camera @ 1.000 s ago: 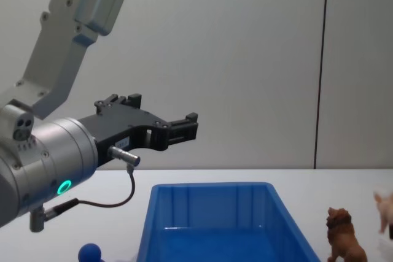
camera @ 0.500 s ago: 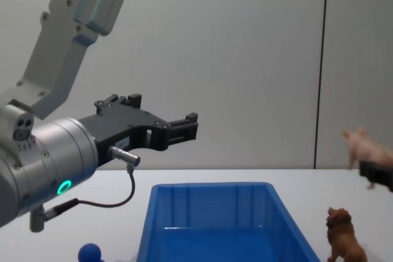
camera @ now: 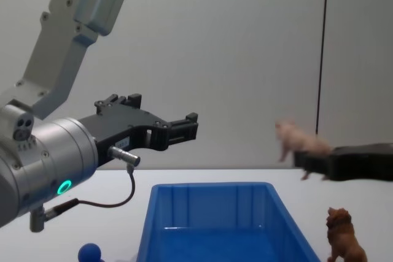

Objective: Pick up the two dolls from the table and place them into the box.

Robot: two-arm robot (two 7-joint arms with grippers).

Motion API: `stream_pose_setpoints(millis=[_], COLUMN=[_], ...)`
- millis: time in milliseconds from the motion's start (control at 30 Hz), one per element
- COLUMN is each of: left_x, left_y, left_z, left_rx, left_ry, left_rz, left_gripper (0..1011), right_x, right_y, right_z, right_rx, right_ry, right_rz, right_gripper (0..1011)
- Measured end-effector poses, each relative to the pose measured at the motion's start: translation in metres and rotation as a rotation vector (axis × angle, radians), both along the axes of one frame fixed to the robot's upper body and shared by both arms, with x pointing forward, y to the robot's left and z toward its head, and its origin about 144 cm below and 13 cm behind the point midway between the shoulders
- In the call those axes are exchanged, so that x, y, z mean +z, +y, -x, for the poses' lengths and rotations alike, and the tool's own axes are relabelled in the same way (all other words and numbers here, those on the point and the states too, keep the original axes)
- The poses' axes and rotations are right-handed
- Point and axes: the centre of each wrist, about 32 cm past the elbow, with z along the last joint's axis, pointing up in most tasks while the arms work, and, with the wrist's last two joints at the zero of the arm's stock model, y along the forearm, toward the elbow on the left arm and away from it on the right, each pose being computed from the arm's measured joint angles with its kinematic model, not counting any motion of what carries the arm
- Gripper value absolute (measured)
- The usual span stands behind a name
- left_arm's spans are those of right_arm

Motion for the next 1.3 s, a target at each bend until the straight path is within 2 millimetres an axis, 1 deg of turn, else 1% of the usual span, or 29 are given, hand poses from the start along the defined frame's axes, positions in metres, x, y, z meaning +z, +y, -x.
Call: stream_pose_setpoints(millis=[233,333,367,400,433,533,567,600,633,667,800,833,900,933,967,1033,1300], left_x=[0.0,0.0,0.0,0.0,0.0,0.0,0.0,0.0,0.0,0.0,0.0,0.0,0.0,0.0,0.0,0.0,0.0], left_y=[0.0,0.0,0.0,0.0,0.0,0.0,0.0,0.0,0.0,0.0,0.0,0.0,0.0,0.0,0.0,0.0,0.0], left_z=[0.0,0.0,0.0,0.0,0.0,0.0,0.0,0.0,0.0,0.0,0.0,0.0,0.0,0.0,0.0,0.0,0.0], left_rx=[0.0,0.0,0.0,0.0,0.0,0.0,0.0,0.0,0.0,0.0,0.0,0.0,0.0,0.0,0.0,0.0,0.0], left_ry=[0.0,0.0,0.0,0.0,0.0,0.0,0.0,0.0,0.0,0.0,0.0,0.0,0.0,0.0,0.0,0.0,0.0], left_rz=[0.0,0.0,0.0,0.0,0.0,0.0,0.0,0.0,0.0,0.0,0.0,0.0,0.0,0.0,0.0,0.0,0.0], left_gripper=[1002,1002,1003,1003,1002,1002,1002,1003,1002,1002,1002,1002,1003,1003,1003,1003,1003], right_x=[-0.006,-0.008,-0.01,-0.011,-0.012,-0.014,-0.015,-0.016,-0.016,-0.017,-0.018,-0.018,-0.019,-0.019,-0.019,-0.019,-0.019], right_y=[0.023,0.028,0.032,0.033,0.036,0.039,0.04,0.041,0.041,0.042,0.042,0.042,0.041,0.039,0.038,0.035,0.019], right_z=[-0.009,-0.012,-0.013,-0.014,-0.014,-0.016,-0.016,-0.016,-0.016,-0.017,-0.017,-0.016,-0.016,-0.015,-0.015,-0.013,-0.003], right_rx=[0.104,0.127,0.14,0.145,0.154,0.165,0.169,0.171,0.172,0.172,0.167,0.161,0.152,0.142,0.134,0.112,0.022], right_ry=[0.065,0.08,0.09,0.094,0.1,0.107,0.11,0.11,0.111,0.112,0.104,0.098,0.092,0.087,0.082,0.071,0.032], right_rz=[0.009,0.014,0.017,0.018,0.021,0.026,0.029,0.031,0.032,0.037,0.043,0.047,0.051,0.055,0.057,0.062,0.066], right_gripper=[371,387,425,486,486,566,628,636,668,723,803,855,904,949,949,1001,1001])
